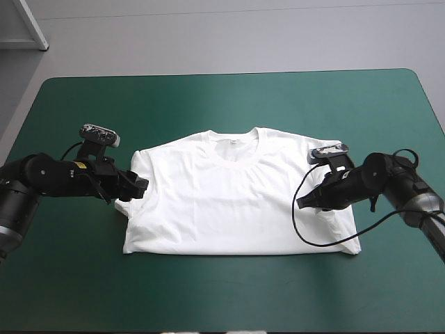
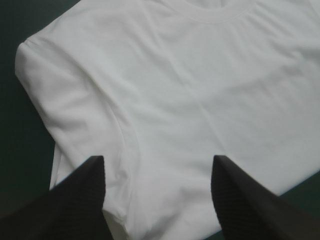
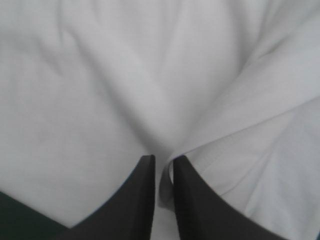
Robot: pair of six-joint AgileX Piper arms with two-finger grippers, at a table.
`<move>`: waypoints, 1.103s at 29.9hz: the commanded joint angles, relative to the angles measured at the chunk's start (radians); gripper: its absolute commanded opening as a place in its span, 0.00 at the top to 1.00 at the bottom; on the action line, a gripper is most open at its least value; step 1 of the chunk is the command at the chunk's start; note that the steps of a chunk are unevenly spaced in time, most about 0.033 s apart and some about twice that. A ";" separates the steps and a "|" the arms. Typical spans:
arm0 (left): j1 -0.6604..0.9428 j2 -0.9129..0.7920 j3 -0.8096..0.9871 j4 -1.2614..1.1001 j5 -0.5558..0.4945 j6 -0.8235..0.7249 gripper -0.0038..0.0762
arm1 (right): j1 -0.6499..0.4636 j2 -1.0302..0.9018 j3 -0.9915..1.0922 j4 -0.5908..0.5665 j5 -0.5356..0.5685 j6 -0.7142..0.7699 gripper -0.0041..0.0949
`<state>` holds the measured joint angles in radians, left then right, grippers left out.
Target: Fold the cloth
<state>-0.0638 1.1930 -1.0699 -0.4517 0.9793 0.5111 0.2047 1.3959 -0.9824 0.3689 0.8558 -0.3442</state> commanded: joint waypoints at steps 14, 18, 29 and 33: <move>-0.003 -0.022 0.123 0.359 -0.014 -0.279 0.39 | 0.072 -0.162 -0.241 -0.164 0.091 0.105 0.35; -0.003 -0.022 0.223 0.324 -0.062 -0.299 0.39 | 0.072 -0.222 -0.339 -0.161 0.068 0.109 0.35; -0.003 -0.022 0.284 0.144 -0.404 -0.399 0.39 | 0.072 -0.224 -0.330 -0.160 0.038 0.109 0.35; -0.003 -0.007 0.284 0.144 -0.407 -0.399 0.39 | 0.072 -0.224 -0.320 -0.162 0.034 0.095 0.35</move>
<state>-0.0638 1.1949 -0.7615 -0.2787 0.6192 0.1209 0.2749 1.1911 -1.2807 0.2026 0.9497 -0.2332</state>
